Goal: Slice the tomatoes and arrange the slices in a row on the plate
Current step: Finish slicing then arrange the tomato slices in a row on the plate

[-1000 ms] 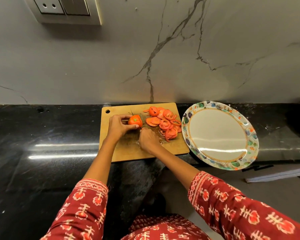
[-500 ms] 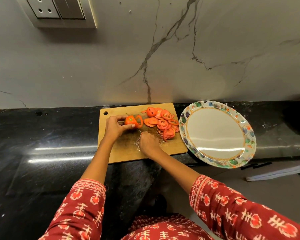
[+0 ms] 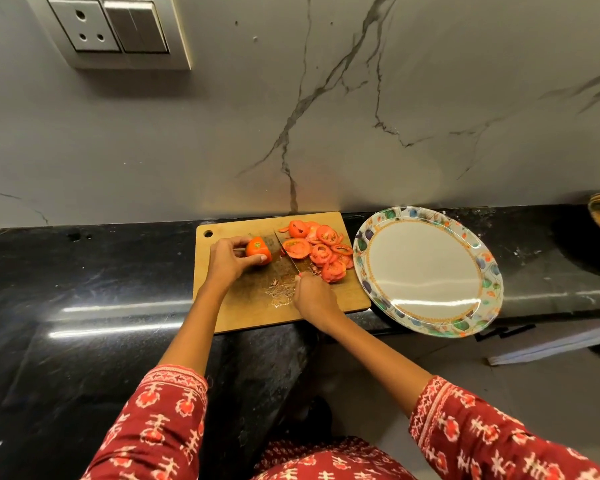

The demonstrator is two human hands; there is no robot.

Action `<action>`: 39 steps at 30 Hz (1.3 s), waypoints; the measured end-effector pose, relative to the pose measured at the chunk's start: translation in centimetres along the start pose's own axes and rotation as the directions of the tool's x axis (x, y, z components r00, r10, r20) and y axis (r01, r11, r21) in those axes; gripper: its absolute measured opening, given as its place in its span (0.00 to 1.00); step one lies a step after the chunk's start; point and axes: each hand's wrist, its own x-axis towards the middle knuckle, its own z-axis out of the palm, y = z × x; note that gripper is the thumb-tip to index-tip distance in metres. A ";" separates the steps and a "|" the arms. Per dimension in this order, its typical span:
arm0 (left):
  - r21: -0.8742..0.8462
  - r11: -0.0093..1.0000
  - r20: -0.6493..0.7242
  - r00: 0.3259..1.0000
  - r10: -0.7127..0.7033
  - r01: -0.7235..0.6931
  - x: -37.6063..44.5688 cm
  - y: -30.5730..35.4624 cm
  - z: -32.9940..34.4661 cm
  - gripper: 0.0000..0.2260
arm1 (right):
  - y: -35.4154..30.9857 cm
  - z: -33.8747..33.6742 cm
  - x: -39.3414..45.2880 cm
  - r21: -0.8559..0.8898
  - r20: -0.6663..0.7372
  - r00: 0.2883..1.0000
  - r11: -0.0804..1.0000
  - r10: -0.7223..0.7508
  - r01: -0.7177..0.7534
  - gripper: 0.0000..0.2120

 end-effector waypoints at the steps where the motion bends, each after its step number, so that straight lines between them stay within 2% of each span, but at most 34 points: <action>1: 0.018 1.000 -0.003 1.000 0.019 -0.018 -0.1 0.0 0.1 0.23 | -0.4 -0.2 0.2 0.036 0.009 1.000 0.999 -0.007 0.007 0.15; 6: 0.051 0.994 -0.020 0.995 0.097 -0.096 -0.5 0.0 0.6 0.22 | -2.1 -0.8 1.0 0.118 -0.006 0.998 0.991 -0.065 0.065 0.18; 11: 0.046 0.992 -0.029 0.993 0.118 -0.117 -0.8 0.0 0.8 0.23 | -2.4 -0.5 0.9 0.098 -0.012 0.998 0.993 -0.063 0.064 0.18; 19: 0.058 0.994 -0.044 0.994 0.100 -0.098 -0.5 0.0 1.1 0.23 | -2.9 -0.3 0.8 0.084 0.020 0.999 0.996 -0.045 0.043 0.18; 27: 0.037 0.996 -0.049 0.995 0.087 -0.085 -0.4 -0.1 1.1 0.23 | -3.2 -0.4 0.3 0.042 -0.011 1.000 0.999 -0.012 0.012 0.17; 39: 0.023 0.996 -0.058 0.995 0.085 -0.084 -0.3 -0.2 1.0 0.23 | -4.4 -0.9 1.4 0.031 0.051 0.998 0.999 0.037 -0.038 0.15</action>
